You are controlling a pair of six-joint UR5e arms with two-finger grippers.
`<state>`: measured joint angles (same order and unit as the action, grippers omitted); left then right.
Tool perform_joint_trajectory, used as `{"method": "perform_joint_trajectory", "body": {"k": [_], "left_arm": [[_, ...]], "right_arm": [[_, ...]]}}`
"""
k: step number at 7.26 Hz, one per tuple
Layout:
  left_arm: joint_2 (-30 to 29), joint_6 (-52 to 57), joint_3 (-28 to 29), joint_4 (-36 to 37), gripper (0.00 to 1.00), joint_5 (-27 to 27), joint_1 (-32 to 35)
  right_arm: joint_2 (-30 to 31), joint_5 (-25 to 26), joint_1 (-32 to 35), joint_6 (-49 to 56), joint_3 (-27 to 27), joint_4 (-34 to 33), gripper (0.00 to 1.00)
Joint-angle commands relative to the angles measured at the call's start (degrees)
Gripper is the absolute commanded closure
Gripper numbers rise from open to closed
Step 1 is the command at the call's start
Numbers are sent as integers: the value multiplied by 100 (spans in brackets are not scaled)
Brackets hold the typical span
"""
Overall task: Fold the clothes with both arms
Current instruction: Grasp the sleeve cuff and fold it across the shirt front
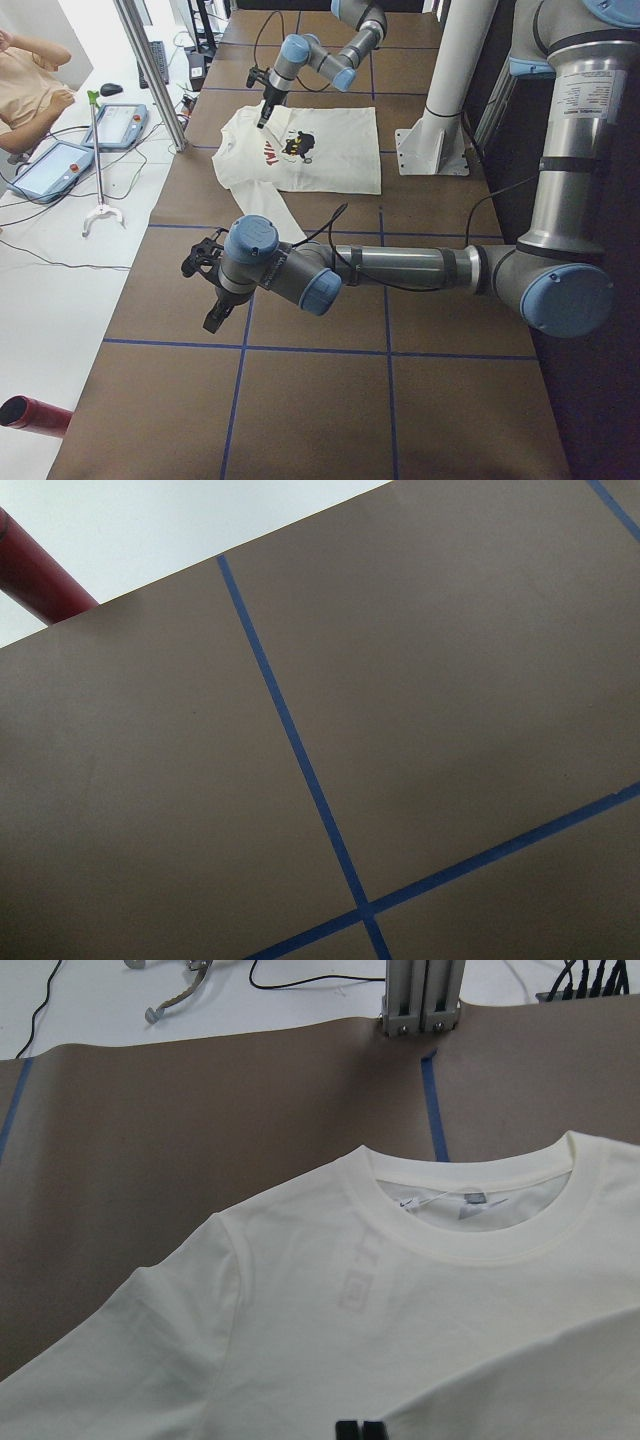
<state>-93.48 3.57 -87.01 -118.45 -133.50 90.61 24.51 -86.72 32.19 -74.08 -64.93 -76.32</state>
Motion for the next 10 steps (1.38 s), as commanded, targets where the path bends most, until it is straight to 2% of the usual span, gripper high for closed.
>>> {"method": "perform_joint_trajectory", "body": {"k": [1, 2, 3, 5, 7, 8, 9, 10], "left_arm": [[14, 3, -1, -3, 0, 0, 0], [14, 3, -1, -3, 0, 0, 0], [5, -14, -1, -3, 0, 0, 0], [-56, 3, -140, -90, 0, 35, 0], [-188, -40, -116, -1341, 0, 44, -26], [-258, -467, -106, -1426, 0, 18, -44], [-259, -941, -158, -1662, 0, -104, -174], [-146, -989, -159, -2343, 0, -193, -567]], "right_arm": [[-805, 234, -266, -720, 1155, 249, 100], [-816, 260, -275, -887, 1167, 249, 67], [-833, 278, -266, -984, 1185, 240, 2], [-947, 209, -127, -1021, 1194, 188, 0], [-1009, -919, 495, -620, 1133, -336, 0], [-1001, -1369, 881, -59, 1106, -792, 0], [-827, -2053, 1364, 651, 958, -1171, 0], [-425, -2495, 1769, 1441, 600, -1358, 0]]}}
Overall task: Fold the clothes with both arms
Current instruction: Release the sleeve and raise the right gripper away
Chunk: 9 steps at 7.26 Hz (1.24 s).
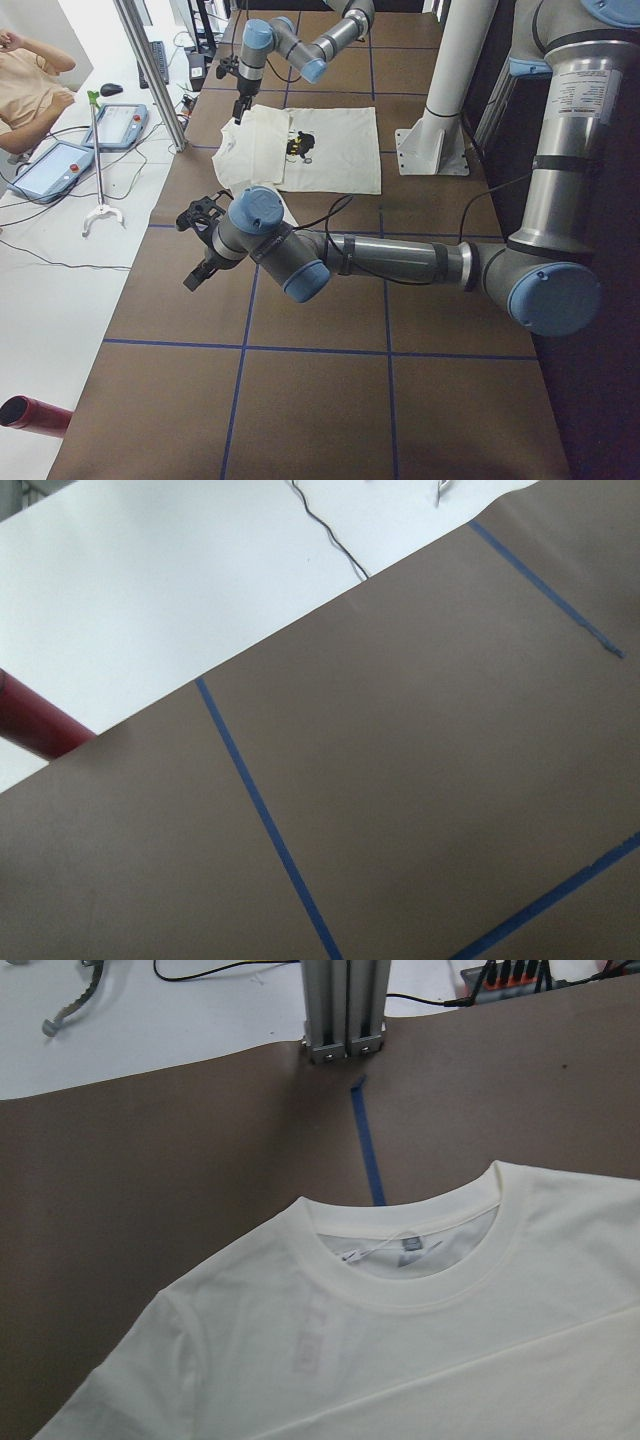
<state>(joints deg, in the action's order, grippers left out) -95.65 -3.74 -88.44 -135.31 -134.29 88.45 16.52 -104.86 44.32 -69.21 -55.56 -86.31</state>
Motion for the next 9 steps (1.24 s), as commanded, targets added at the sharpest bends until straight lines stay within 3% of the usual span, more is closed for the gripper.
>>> {"method": "perform_joint_trajectory", "body": {"k": [1, 3, 5, 7, 9], "left_arm": [[151, -564, -16, -811, 0, -124, -1033], [422, -848, -190, -874, 0, -80, -1662], [1027, -831, -664, -874, 0, 94, -2320], [1618, -839, -1034, -883, 0, 1444, -3225], [1742, -857, -1027, -874, 0, 2097, -3841]], "right_arm": [[1030, -1093, 934, 1684, -924, -403, 0], [2410, -1606, 1638, 3230, -2137, -657, 0], [3432, -2237, 2437, 4874, -2598, -676, 0], [4294, -2406, 2931, 5950, -3029, -668, 0], [4998, -2407, 3038, 6138, -3451, -598, 0]]}}
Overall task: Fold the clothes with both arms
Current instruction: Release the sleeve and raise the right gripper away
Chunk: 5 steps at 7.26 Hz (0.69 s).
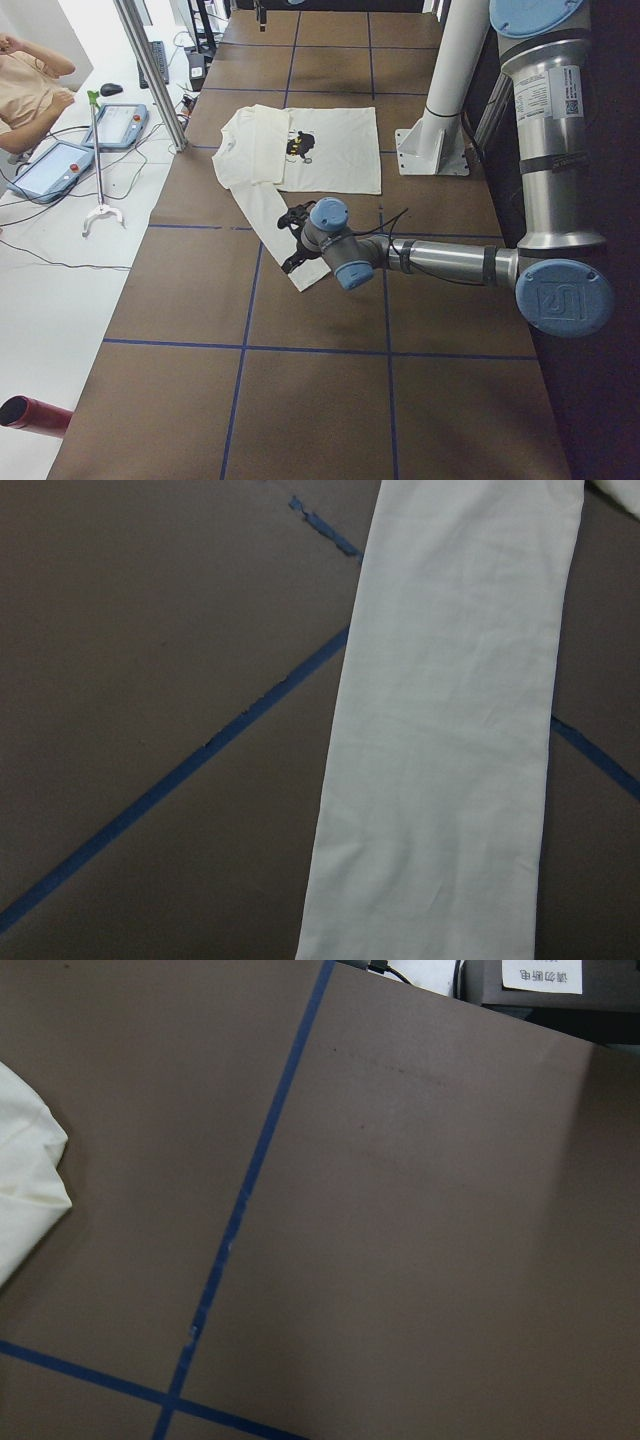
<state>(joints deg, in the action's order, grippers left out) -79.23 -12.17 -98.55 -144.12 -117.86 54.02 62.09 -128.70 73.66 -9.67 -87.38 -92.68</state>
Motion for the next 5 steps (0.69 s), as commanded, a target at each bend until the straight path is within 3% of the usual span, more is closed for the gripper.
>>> {"method": "perform_joint_trajectory", "body": {"k": [1, 5], "left_arm": [[110, -22, -15, 15, 0, 562, -619], [110, -22, 29, 15, 1, 905, -1087]], "right_arm": [[592, -24, 105, 184, -384, 48, 0], [664, 20, 113, 184, -394, 48, 0]]}}
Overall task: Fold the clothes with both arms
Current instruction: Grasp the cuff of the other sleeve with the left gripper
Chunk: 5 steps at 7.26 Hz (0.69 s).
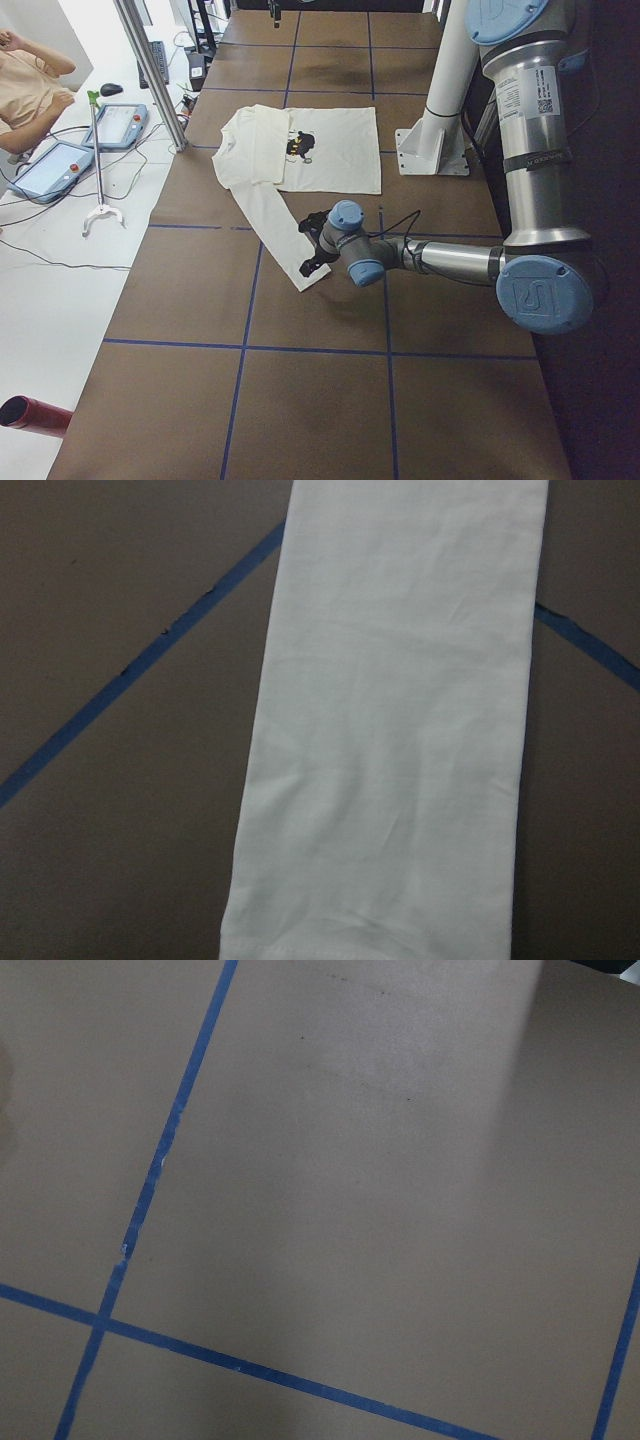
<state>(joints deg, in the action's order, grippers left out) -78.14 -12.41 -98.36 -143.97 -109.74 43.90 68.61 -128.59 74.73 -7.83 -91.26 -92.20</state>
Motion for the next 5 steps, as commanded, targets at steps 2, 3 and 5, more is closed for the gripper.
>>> {"method": "perform_joint_trajectory", "body": {"k": [2, 3, 5], "left_arm": [[1, 11, 19, 9, 2, 102, -215], [1, 11, 27, 9, 3, 111, -276], [1, 11, 97, 9, 15, 190, -303]], "right_arm": [[47, 19, 7, 1, -5, 0, 0], [56, 19, 7, 1, -6, 0, 0], [56, 19, -2, -8, 3, 0, 0]]}}
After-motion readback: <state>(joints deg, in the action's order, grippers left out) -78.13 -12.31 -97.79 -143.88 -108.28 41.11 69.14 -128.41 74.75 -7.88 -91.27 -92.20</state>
